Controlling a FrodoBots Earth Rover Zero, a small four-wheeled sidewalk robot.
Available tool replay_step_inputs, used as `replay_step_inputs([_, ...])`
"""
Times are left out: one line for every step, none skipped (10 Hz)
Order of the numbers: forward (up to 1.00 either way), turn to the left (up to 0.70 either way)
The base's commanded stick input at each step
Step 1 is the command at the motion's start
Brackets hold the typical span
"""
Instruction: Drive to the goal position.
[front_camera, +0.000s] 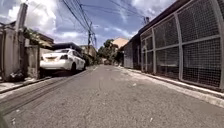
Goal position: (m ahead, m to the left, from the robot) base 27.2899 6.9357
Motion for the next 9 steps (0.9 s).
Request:
replay_step_inputs([0.7, 0.0])
replay_step_inputs([0.7, 0.0])
replay_step_inputs([0.7, 0.0])
replay_step_inputs([0.7, 0.0])
replay_step_inputs([0.7, 0.0])
replay_step_inputs([0.7, 0.0])
replay_step_inputs([0.7, 0.0])
replay_step_inputs([0.7, 0.0])
replay_step_inputs([0.7, 0.0])
